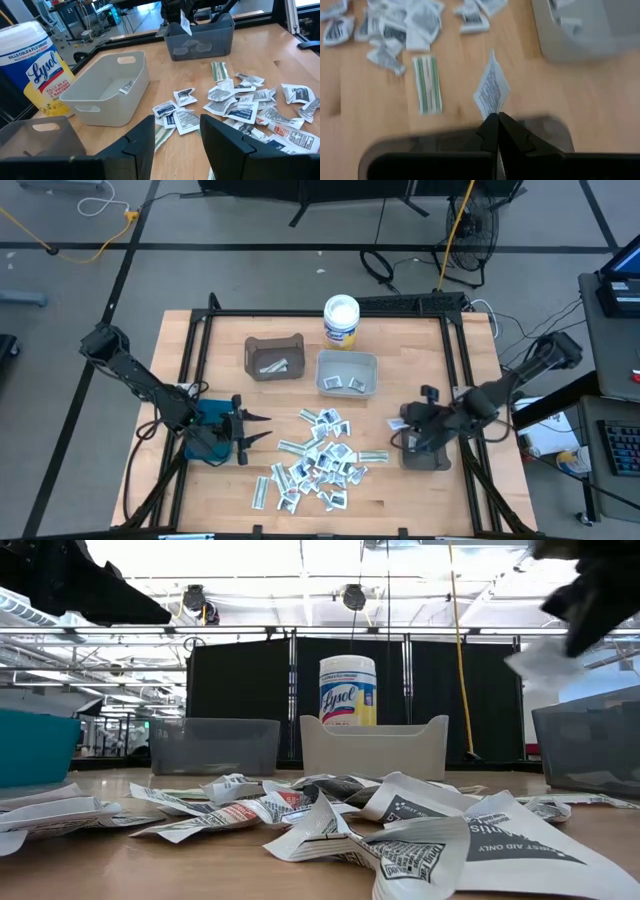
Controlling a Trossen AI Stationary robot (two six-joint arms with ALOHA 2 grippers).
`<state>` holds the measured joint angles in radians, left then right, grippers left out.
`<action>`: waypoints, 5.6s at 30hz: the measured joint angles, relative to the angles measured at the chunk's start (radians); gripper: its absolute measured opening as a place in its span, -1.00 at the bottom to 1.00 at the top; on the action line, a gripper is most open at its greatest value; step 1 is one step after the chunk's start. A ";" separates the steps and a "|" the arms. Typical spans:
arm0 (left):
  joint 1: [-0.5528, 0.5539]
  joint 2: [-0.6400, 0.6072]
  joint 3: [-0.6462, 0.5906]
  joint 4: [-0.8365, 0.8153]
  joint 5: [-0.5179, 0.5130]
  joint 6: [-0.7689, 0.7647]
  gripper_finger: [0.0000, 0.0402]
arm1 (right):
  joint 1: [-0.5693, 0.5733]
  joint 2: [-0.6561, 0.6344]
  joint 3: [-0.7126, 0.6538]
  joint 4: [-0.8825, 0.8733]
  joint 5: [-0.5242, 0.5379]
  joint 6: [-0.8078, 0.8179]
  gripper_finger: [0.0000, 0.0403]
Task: Pick & Place First Aid Supplies
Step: Put the blue alcohol pad into the bottom black bin, then put the green bandage pack into the top black bin
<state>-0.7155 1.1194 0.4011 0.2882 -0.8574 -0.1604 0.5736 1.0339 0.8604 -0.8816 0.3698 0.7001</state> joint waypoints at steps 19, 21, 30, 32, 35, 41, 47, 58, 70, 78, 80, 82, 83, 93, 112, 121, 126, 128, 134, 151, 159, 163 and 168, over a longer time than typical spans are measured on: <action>0.000 0.000 0.000 0.000 0.000 -0.006 -0.20 | 0.214 -0.087 0.000 -0.303 -0.005 0.454 -1.00; 0.000 0.000 0.000 0.000 0.000 -0.006 -0.20 | 0.221 -0.087 0.000 -0.303 -0.005 0.466 -1.00; 0.000 0.000 0.000 0.001 0.001 -0.007 -0.20 | 0.222 -0.087 -0.006 -0.286 -0.002 0.467 -1.00; 0.001 0.000 0.000 0.001 0.001 -0.007 -0.20 | 0.220 -0.087 -0.032 -0.254 -0.001 0.466 -1.00; 0.001 0.000 0.000 0.001 0.001 -0.007 -0.20 | 0.206 -0.086 -0.101 -0.170 -0.011 0.447 -1.00; 0.001 0.000 0.000 0.004 0.000 -0.011 -0.20 | 0.191 -0.086 -0.200 -0.068 -0.032 0.441 -1.00; 0.002 0.000 0.000 0.011 0.000 -0.011 -0.20 | 0.191 -0.086 -0.233 -0.073 -0.032 0.513 -1.00; 0.002 0.000 0.000 0.010 0.000 -0.011 -0.20 | 0.191 -0.086 -0.238 -0.073 0.024 0.544 -0.86; 0.002 0.000 0.000 0.010 0.000 -0.014 -0.20 | 0.191 -0.093 -0.232 -0.073 0.033 0.483 -0.56; 0.002 0.000 0.000 0.011 -0.001 -0.014 -0.20 | 0.183 -0.113 -0.165 -0.024 0.161 0.305 -0.55; 0.002 0.000 0.000 0.018 -0.001 -0.014 -0.20 | 0.175 -0.113 -0.152 0.043 0.187 0.211 -0.57; 0.002 0.000 0.000 0.023 -0.001 -0.011 -0.20 | 0.159 -0.113 -0.151 0.159 0.182 0.097 -0.58; 0.002 0.000 0.000 0.023 -0.002 -0.011 -0.20 | 0.151 -0.112 -0.151 0.221 0.177 0.039 -0.58; 0.039 0.006 0.000 0.022 0.001 -0.030 -0.20 | 0.041 0.010 -0.150 0.632 0.016 -0.344 -0.56; 0.042 0.006 0.000 0.022 0.019 -0.026 -0.20 | -0.114 0.377 -0.151 0.772 -0.277 -0.294 -0.40; 0.042 0.006 0.000 0.022 0.019 -0.026 -0.20 | -0.119 0.457 -0.131 0.807 -0.297 -0.274 -0.04; 0.042 0.006 0.000 0.022 0.018 -0.026 -0.20 | -0.123 0.523 -0.037 0.716 -0.324 -0.279 0.08; 0.043 0.006 0.000 0.023 0.019 -0.027 -0.20 | -0.129 0.553 0.031 0.594 -0.324 -0.279 0.09; 0.043 0.006 0.000 0.023 0.019 -0.030 -0.20 | -0.144 0.640 0.153 0.399 -0.353 -0.275 0.07; 0.043 0.006 0.000 0.022 0.021 -0.033 -0.20 | -0.147 0.704 0.156 0.373 -0.419 -0.242 -0.16; 0.043 0.006 0.000 0.022 0.022 -0.032 -0.20 | -0.147 0.704 0.154 0.369 -0.414 -0.250 -0.61; 0.043 0.006 0.000 0.022 0.022 -0.033 -0.20 | -0.147 0.704 0.154 0.372 -0.419 -0.257 -0.74; 0.043 0.006 0.000 0.022 0.022 -0.033 -0.20 | -0.147 0.704 0.154 0.373 -0.421 -0.261 -0.80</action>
<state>-0.6727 1.1259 0.4007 0.3103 -0.8352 -0.1936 0.4263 1.7382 1.0142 -0.5083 -0.0507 0.4391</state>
